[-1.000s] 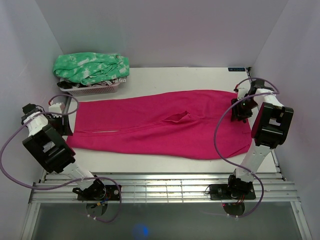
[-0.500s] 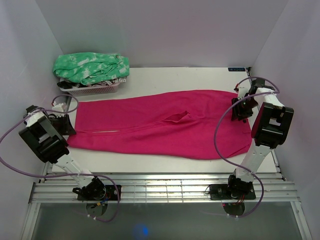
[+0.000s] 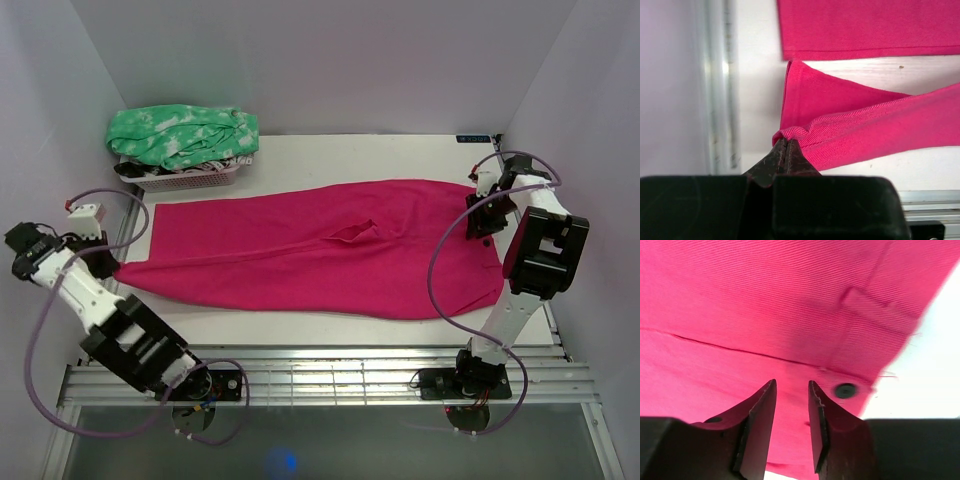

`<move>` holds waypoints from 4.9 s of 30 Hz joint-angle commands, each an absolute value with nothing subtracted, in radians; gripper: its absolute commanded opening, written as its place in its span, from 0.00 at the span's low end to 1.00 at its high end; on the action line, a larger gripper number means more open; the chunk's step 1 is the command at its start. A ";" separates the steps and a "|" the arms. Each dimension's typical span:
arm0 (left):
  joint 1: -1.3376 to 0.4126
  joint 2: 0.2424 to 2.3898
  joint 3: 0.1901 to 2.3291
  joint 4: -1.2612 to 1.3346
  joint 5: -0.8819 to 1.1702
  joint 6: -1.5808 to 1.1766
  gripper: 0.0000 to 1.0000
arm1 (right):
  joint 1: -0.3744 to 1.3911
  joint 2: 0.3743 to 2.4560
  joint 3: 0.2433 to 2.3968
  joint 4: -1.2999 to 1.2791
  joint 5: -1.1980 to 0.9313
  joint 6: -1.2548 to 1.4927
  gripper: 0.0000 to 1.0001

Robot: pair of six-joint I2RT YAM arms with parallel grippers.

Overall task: Fold and stack the trousers
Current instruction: Flatten the trousers out

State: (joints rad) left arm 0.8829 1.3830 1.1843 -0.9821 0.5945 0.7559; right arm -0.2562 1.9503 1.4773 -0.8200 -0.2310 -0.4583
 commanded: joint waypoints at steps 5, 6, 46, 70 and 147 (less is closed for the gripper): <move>0.951 0.947 1.189 -1.327 0.643 1.028 0.00 | -0.262 1.893 1.509 -0.827 -0.262 -0.476 0.34; 0.951 0.901 1.207 -1.348 0.637 1.032 0.00 | -0.264 1.893 1.514 -0.830 -0.265 -0.476 0.34; 0.672 1.476 1.330 -0.791 0.468 0.662 0.75 | -0.281 1.815 1.743 -0.935 -0.225 -0.575 0.71; 0.847 1.468 0.946 -1.103 0.491 1.951 0.49 | -0.468 1.234 0.816 -1.000 -0.301 -1.777 0.53; 0.950 1.520 0.850 -1.016 0.422 2.477 0.42 | -0.500 1.264 0.683 -0.703 -0.186 -2.074 0.08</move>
State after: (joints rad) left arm 0.9485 1.5562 0.8715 -1.0756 0.4072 1.9713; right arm -0.5068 1.2469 0.6331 -0.6552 -0.1810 -1.9968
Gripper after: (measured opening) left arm 0.413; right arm 0.108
